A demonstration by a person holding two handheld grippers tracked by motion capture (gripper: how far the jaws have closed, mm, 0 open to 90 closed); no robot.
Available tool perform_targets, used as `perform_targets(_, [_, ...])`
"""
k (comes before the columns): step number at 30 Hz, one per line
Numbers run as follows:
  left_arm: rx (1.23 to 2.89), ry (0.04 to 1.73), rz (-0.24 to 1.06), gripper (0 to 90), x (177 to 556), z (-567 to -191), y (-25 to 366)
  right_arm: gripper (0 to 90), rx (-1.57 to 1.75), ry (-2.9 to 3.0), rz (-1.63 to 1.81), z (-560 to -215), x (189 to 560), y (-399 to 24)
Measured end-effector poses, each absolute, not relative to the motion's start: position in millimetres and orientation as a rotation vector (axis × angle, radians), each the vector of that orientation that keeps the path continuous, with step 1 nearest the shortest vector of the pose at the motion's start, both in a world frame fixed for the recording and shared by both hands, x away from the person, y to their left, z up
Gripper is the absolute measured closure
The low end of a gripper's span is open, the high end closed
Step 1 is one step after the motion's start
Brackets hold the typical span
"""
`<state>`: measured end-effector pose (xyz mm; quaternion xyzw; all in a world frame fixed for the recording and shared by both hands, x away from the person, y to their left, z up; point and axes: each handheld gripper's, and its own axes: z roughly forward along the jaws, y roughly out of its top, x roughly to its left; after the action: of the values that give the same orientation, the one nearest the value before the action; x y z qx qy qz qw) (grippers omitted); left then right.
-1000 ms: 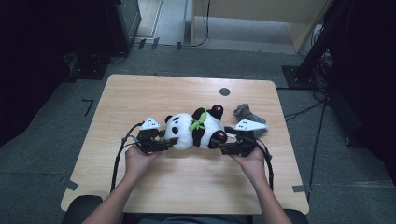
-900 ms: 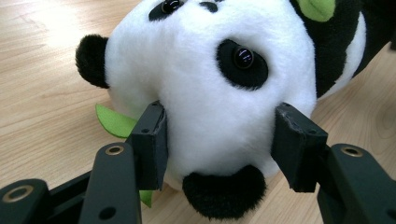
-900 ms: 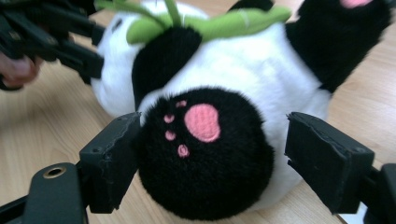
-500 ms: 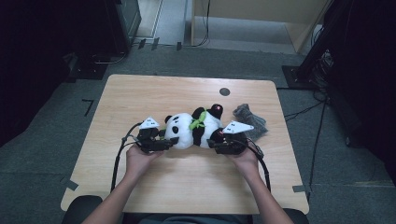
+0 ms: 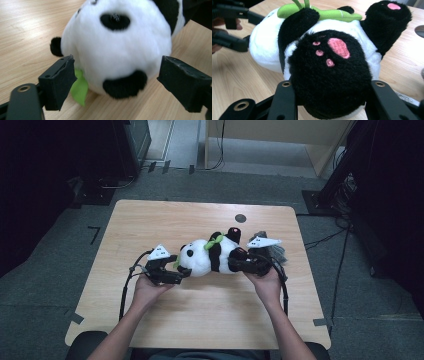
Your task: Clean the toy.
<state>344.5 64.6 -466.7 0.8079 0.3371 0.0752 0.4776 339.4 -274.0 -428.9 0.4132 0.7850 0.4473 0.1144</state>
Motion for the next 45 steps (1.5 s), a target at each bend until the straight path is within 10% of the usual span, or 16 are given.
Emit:
perform_targets(22, [1.921,0.695,0.205,0.6,330.1,-462.7,64.4,61.5,1.194,2.432,1.548,-399.3,333.4,-276.0])
perform_targets(31, [1.903,0.730,0.230,43.3,326.2,-454.3,69.0,48.5,1.121,2.406,1.500,-403.4,333.0,-272.7])
perform_targets(45, [1.827,0.848,0.130,53.5,338.9,-439.0,94.9,24.3,1.019,2.354,1.579,-422.5,335.8,-289.4])
